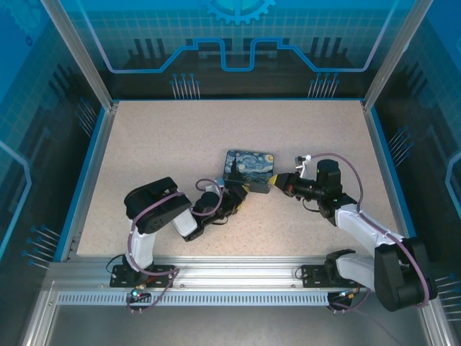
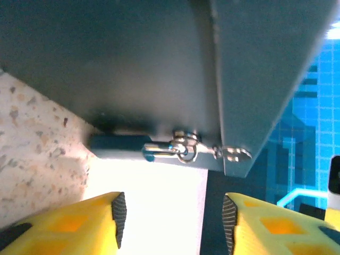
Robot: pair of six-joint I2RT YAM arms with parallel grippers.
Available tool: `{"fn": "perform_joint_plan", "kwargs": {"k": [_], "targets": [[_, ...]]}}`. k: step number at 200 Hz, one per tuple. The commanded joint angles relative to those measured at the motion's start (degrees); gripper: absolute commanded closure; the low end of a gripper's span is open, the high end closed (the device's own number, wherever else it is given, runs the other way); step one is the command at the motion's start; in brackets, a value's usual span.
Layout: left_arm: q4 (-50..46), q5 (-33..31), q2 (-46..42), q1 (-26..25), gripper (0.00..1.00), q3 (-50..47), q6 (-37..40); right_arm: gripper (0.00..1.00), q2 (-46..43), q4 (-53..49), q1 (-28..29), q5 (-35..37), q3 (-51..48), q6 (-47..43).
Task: Unlock a padlock with a key
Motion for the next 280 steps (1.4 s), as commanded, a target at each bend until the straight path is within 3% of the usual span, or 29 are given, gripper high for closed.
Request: {"fn": "perform_joint_plan", "kwargs": {"k": [1,53,78,98,132,160,189,220,255,280], "targets": [[-1.35,1.2,-0.94,0.11,0.38,-5.26,0.97,1.0,0.96,-1.15,-0.35,-2.02,1.42,-1.52],[-0.56,2.92,-5.91,0.12,0.35,-12.33,1.85,1.0,2.87,-3.4,1.04,-2.29,3.79,-2.06],[-6.03,4.44,-10.94,0.38,0.35,-11.18,4.23,1.0,3.31,-3.55,2.12,-1.97,4.54,-1.95],[-19.83,5.14,-19.13,0.45,0.36,-6.85,9.77,1.0,3.76,-3.85,2.69,-1.43,5.1,-1.9],[-56.46,1.26,-35.49,0.51,0.29,7.08,25.73,1.0,3.98,-4.21,2.87,-1.3,6.15,-1.62],[-69.17,1.74,-39.29,2.43,0.26,17.08,34.56,1.0,4.57,-4.48,2.92,-1.98,7.51,-2.03],[-73.09,10.7,-36.28,5.32,0.28,25.21,38.55,1.0,6.38,-2.78,2.9,-4.1,9.69,-1.8],[-72.43,19.14,-31.61,7.82,0.36,28.92,38.61,1.0,8.24,-1.81,2.89,-6.04,11.67,-0.94],[-68.12,23.15,-28.27,9.68,0.49,28.81,36.06,1.0,9.37,1.99,2.89,-7.36,12.65,1.13],[-62.25,24.53,-26.65,10.21,0.51,27.73,32.45,1.0,9.64,2.3,3.05,-7.68,13.02,1.41]]}}
